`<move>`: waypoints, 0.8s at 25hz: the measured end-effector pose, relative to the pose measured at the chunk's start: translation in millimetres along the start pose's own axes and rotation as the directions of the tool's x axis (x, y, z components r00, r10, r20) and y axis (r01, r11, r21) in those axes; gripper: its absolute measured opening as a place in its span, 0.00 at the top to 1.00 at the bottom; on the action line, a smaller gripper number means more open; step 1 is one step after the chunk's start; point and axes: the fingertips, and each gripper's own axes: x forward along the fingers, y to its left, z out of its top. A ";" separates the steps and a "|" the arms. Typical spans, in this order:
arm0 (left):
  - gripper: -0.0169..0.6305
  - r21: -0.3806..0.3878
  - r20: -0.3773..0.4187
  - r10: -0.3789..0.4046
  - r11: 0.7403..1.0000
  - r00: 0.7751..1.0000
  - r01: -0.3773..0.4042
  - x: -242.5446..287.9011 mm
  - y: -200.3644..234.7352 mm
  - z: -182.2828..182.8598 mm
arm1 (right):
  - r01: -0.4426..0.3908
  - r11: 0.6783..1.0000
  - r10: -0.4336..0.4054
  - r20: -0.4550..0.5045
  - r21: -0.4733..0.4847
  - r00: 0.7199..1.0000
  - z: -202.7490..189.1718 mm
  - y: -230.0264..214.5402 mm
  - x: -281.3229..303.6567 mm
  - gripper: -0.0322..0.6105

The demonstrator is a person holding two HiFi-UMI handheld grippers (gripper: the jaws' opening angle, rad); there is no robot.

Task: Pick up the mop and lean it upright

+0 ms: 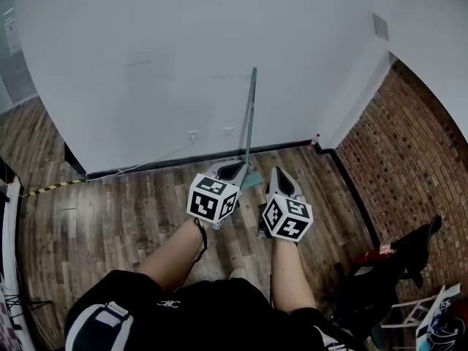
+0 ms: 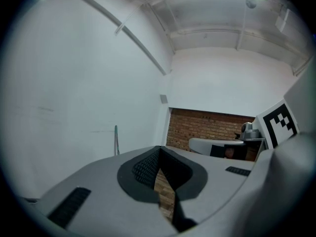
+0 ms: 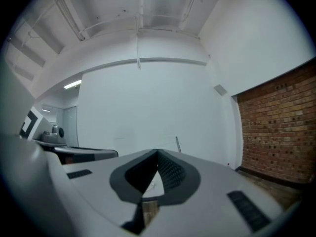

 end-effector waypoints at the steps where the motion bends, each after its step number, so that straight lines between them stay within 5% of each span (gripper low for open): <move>1: 0.98 -0.003 -0.001 0.004 1.000 1.000 -0.004 3.7 3.0 -0.4 | -0.001 1.000 0.001 0.000 -0.001 1.000 -0.1 -1.6 4.0 0.93; 9: 0.98 -0.011 -0.006 0.050 0.999 0.999 -0.050 62.0 36.4 0.3 | -0.024 1.000 0.024 0.023 0.014 0.999 1.2 -35.0 62.4 0.93; 20: 0.98 0.034 -0.018 0.073 0.997 0.997 -0.072 214.1 41.1 43.1 | -0.051 0.998 0.049 0.042 0.047 0.998 41.2 -155.8 162.6 0.93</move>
